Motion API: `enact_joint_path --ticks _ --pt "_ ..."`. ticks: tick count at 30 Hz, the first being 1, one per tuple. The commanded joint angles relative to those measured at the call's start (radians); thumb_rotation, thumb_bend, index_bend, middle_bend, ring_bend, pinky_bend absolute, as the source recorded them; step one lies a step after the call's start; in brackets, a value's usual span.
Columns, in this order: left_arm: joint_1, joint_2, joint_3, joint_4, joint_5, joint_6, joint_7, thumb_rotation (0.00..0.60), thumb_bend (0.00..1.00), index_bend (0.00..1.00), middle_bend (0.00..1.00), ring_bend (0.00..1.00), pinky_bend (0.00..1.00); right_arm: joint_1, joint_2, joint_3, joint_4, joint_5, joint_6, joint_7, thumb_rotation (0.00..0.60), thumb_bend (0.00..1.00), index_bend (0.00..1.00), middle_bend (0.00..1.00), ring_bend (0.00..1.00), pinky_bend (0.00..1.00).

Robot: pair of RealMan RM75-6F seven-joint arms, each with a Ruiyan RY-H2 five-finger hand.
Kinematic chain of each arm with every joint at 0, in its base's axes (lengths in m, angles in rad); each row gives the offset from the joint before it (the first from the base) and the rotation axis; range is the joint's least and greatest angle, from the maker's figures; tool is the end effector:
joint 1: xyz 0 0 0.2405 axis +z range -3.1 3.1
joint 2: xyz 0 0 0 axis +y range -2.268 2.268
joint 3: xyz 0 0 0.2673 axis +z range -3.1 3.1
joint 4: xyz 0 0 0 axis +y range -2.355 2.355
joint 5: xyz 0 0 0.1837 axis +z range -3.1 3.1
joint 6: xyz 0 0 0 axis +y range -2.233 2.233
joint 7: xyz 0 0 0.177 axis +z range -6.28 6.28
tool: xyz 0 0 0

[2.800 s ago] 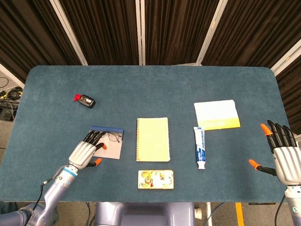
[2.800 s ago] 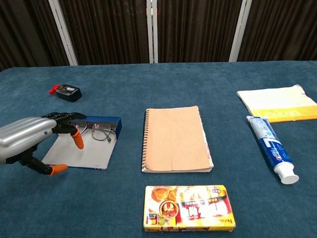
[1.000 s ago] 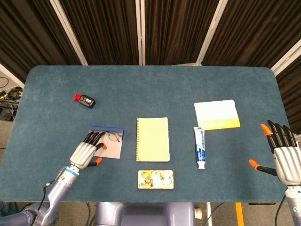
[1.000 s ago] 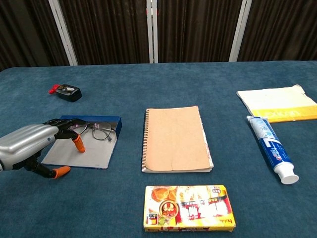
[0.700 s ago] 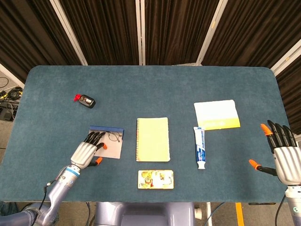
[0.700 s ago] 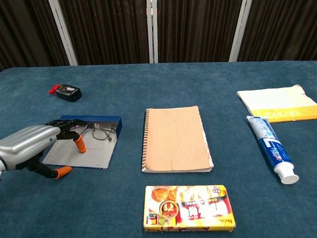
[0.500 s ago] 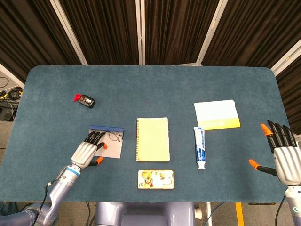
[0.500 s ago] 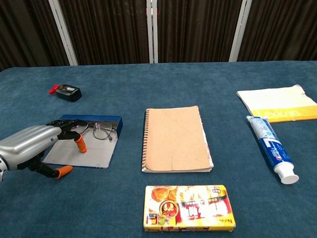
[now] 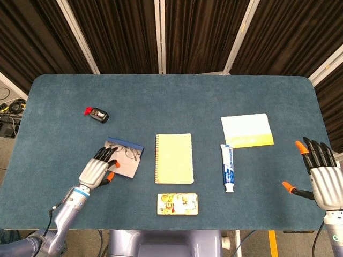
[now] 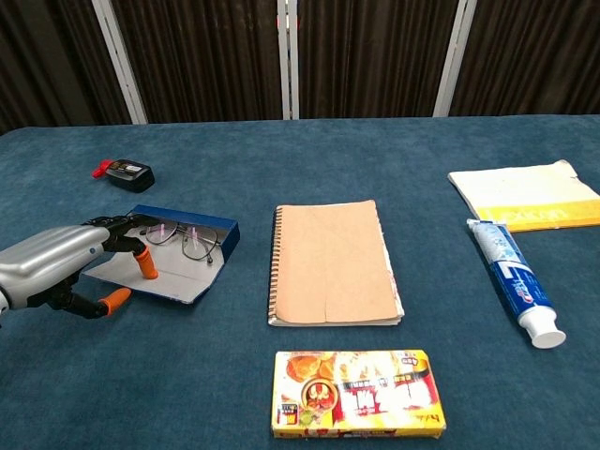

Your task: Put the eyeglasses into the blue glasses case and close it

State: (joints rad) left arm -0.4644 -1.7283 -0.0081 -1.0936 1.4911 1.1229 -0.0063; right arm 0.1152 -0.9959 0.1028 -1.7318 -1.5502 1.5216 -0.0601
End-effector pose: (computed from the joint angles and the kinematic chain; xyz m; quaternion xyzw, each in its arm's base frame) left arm -0.2481 0.3042 -0.0433 -0.7310 -0.3954 -0.3735 0.4121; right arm -0.2702 -0.2279 0.2272 0.6107 -0.3199 0.4179 0.5917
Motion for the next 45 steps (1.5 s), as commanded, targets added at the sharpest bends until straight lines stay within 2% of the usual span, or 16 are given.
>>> enact_joint_path --ticks 1,15,20,25,28,34,45 --pt "-0.005 0.003 -0.009 -0.005 -0.006 -0.003 0.002 0.6 0.53 0.42 0.0 0.0 0.0 0.0 0.0 0.0 0.001 0.0 -0.001 0.002 0.6 0.0 0.01 0.0 0.0 0.0" --pt "-0.075 -0.009 -0.101 -0.008 -0.095 -0.082 0.063 0.6 0.53 0.43 0.0 0.0 0.0 0.004 -0.006 0.0 0.006 0.004 -0.006 -0.001 0.6 0.0 0.01 0.0 0.0 0.0" --pt "-0.081 -0.026 -0.1 0.024 -0.113 -0.105 0.054 0.6 0.53 0.43 0.0 0.0 0.0 0.007 -0.006 -0.001 0.01 0.003 -0.014 0.001 0.6 0.0 0.01 0.0 0.0 0.0" --pt "-0.072 -0.014 -0.082 0.017 -0.083 -0.077 -0.001 0.6 0.53 0.48 0.0 0.0 0.0 0.008 -0.007 -0.002 0.011 -0.001 -0.012 0.008 0.6 0.0 0.0 0.0 0.0 0.0" --pt "-0.059 0.016 -0.068 -0.008 -0.056 -0.041 -0.021 0.6 0.53 0.54 0.0 0.0 0.0 0.007 -0.007 -0.002 0.011 -0.006 -0.006 0.019 0.6 0.0 0.0 0.0 0.0 0.0" --pt "-0.029 0.106 -0.044 -0.1 -0.042 -0.003 0.022 0.6 0.54 0.67 0.0 0.0 0.0 0.004 -0.006 -0.005 0.011 -0.019 0.003 0.036 0.6 0.0 0.0 0.0 0.0 0.0" --pt "0.004 0.298 0.0 -0.31 -0.021 0.02 0.105 0.6 0.54 0.69 0.0 0.0 0.0 0.001 0.002 -0.006 0.006 -0.026 0.011 0.051 0.6 0.0 0.0 0.0 0.0 0.0"
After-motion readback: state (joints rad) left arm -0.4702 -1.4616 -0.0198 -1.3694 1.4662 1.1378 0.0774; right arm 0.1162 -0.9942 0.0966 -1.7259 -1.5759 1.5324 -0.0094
